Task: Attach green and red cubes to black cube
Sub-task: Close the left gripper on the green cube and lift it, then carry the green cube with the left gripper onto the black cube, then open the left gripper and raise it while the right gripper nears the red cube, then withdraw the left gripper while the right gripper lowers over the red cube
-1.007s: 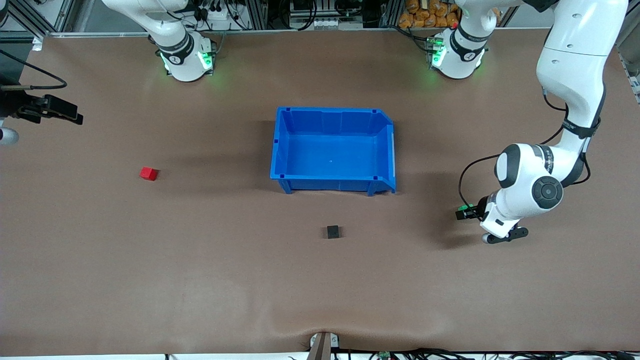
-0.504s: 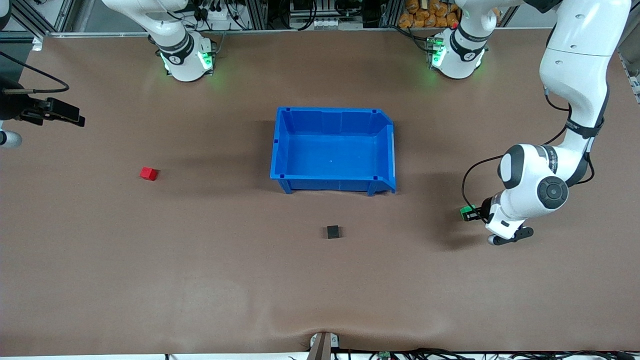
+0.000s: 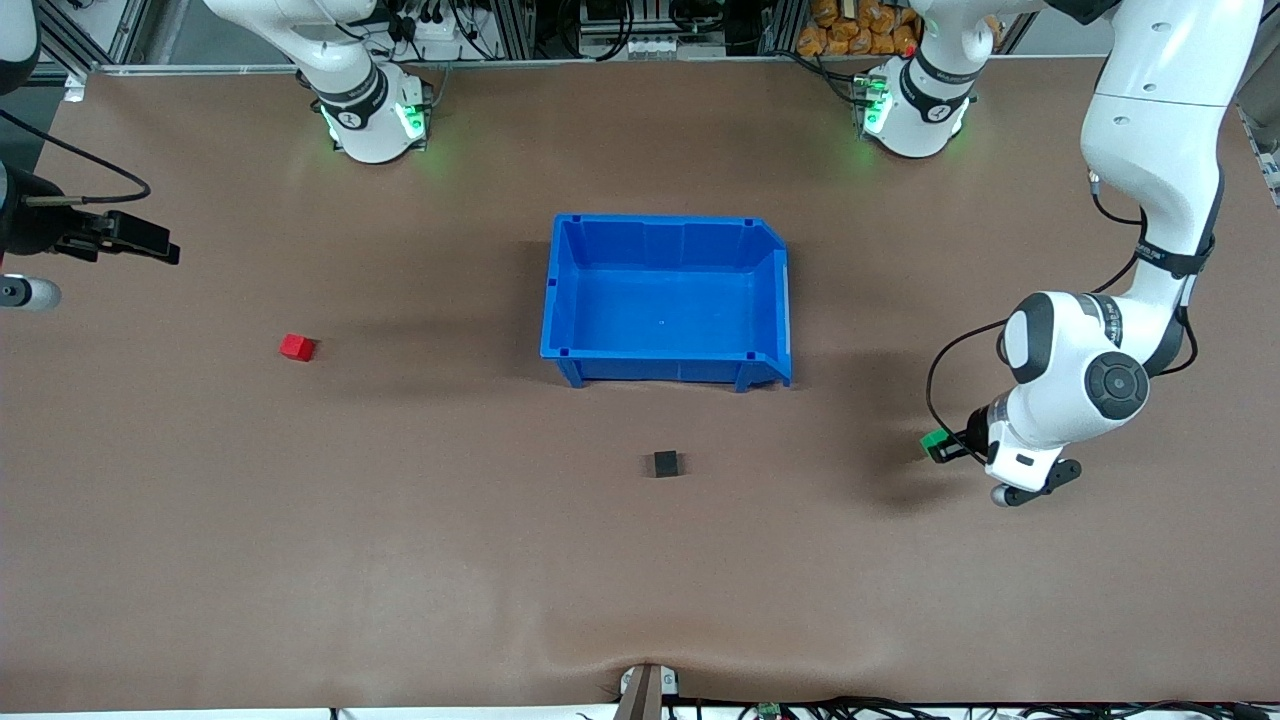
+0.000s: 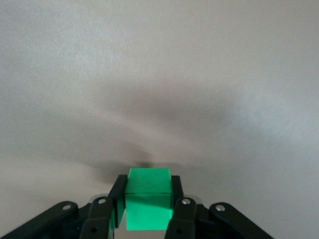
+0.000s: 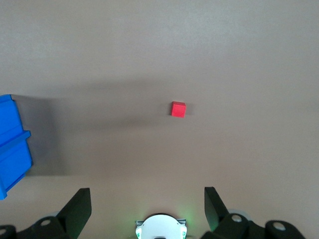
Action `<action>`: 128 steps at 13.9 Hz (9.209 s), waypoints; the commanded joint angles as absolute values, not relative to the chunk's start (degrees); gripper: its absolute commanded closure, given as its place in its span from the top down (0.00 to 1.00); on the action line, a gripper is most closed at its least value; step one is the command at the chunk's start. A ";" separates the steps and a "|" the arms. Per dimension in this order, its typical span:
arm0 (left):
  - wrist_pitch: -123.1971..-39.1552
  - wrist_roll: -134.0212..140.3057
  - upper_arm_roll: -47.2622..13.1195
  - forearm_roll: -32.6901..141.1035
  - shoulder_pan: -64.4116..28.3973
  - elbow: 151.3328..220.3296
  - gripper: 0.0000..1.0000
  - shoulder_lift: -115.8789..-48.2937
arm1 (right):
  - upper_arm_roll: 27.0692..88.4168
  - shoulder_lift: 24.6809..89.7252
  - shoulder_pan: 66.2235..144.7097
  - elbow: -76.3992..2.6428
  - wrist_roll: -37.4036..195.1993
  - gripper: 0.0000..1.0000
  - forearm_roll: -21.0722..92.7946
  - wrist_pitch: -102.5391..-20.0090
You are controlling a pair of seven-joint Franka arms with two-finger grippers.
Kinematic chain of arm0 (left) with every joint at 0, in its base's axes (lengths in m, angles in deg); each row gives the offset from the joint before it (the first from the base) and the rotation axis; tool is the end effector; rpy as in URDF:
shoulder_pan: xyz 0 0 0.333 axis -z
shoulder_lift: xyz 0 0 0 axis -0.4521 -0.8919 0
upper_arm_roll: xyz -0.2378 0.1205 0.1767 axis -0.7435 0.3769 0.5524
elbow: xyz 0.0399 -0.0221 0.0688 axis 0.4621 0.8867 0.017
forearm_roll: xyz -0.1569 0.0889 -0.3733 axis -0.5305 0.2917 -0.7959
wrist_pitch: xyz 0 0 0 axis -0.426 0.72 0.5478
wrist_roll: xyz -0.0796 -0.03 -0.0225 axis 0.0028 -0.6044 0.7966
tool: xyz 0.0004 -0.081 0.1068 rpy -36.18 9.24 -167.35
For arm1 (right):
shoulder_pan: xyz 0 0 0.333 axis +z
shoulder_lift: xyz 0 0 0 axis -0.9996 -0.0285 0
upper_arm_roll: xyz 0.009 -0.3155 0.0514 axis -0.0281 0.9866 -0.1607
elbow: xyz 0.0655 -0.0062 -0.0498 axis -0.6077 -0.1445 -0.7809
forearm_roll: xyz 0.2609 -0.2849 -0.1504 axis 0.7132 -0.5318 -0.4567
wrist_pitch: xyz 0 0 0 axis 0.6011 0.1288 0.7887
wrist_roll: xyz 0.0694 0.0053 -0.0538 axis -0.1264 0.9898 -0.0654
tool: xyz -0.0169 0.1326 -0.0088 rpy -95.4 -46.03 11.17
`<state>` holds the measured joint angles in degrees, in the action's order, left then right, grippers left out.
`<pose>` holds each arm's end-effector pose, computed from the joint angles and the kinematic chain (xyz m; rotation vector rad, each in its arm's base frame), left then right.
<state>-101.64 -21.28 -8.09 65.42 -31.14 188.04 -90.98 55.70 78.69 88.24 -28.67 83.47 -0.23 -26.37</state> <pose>0.6793 -0.0528 0.1857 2.9936 0.6894 0.0096 0.5604 -0.0320 0.5640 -3.1031 0.0821 0.3297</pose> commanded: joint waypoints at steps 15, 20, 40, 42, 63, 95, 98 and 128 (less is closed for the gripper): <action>-98.57 -77.47 -8.33 58.36 -13.01 167.52 0.00 -102.52 | 55.46 79.35 87.75 -35.94 84.19 1.00 -1.16 -32.92; -98.75 -91.37 -8.33 57.22 -9.58 162.68 0.00 -106.56 | 55.46 79.09 87.75 -37.79 84.19 1.00 -1.25 -34.86; -99.28 -110.82 -7.71 54.94 -2.10 157.66 0.00 -113.07 | 55.46 75.83 86.52 -39.98 84.28 1.00 -1.34 -38.72; -99.36 -110.38 -7.71 54.94 -2.01 157.66 0.02 -113.07 | 55.46 75.75 86.44 -40.94 84.28 1.00 -1.34 -39.69; -83.82 -93.27 -6.22 56.25 -4.64 157.75 1.00 -98.94 | 55.46 74.78 85.56 -48.77 84.37 1.00 -1.25 -49.18; -53.49 -23.55 -7.09 61.68 -33.83 167.68 1.00 -71.15 | 55.55 70.91 82.04 -52.22 83.93 1.00 -1.34 -57.12; -51.11 -17.50 -8.32 64.25 -33.83 167.59 1.00 -69.57 | 55.55 70.39 82.04 -51.94 84.46 1.00 -1.34 -55.69; -50.94 -1.93 -2.79 66.19 -27.14 176.91 1.00 -52.25 | 55.55 58.78 79.40 -51.06 84.63 1.00 -0.90 -60.00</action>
<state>-50.31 -3.75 -2.12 66.81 -27.15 174.66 -54.26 56.53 59.73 80.90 -51.74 83.79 -0.34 -59.78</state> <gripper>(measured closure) 0.000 0.000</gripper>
